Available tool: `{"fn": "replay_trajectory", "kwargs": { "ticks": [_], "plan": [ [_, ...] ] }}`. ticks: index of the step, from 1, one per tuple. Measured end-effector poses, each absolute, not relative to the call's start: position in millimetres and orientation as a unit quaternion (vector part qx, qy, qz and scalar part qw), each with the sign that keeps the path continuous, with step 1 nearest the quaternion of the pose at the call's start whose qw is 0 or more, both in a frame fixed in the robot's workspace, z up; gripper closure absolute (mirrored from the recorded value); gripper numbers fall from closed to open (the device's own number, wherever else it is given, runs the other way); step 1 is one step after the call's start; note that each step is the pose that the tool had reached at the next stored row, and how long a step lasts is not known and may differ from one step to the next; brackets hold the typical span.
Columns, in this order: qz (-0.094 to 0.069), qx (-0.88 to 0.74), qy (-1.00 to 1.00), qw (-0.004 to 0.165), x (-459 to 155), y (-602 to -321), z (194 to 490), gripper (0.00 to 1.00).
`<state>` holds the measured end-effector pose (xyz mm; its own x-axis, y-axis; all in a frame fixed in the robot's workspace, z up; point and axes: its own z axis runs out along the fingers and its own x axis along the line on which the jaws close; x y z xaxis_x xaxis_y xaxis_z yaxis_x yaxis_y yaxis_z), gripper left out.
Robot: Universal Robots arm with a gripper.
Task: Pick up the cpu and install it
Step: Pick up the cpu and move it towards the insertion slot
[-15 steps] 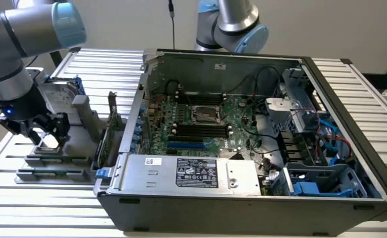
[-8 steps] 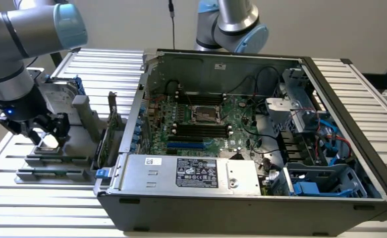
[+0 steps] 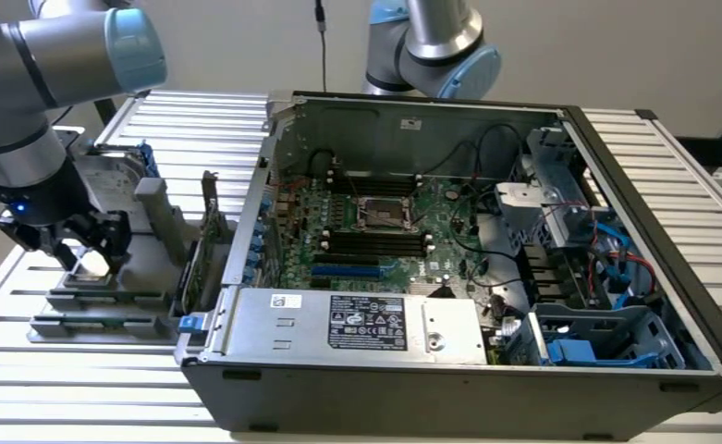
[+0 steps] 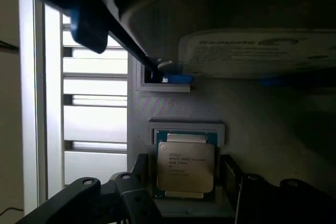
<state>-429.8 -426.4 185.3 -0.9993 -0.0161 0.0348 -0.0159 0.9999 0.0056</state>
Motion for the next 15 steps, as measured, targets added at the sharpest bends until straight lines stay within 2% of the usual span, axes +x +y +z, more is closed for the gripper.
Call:
{"fn": "replay_trajectory", "kwargs": {
  "ticks": [5,6,7,15],
  "plan": [
    [0.001,0.008,-1.000,0.018,-428.5,-426.4,185.1,0.35],
    [0.001,0.008,-1.000,0.018,-428.3,-426.4,185.2,0.36],
    [0.001,0.008,-1.000,0.019,-428.3,-426.3,185.2,0.43],
    [0.001,0.008,-1.000,0.019,-427.7,-426.2,185.1,0.45]
  ]
}}
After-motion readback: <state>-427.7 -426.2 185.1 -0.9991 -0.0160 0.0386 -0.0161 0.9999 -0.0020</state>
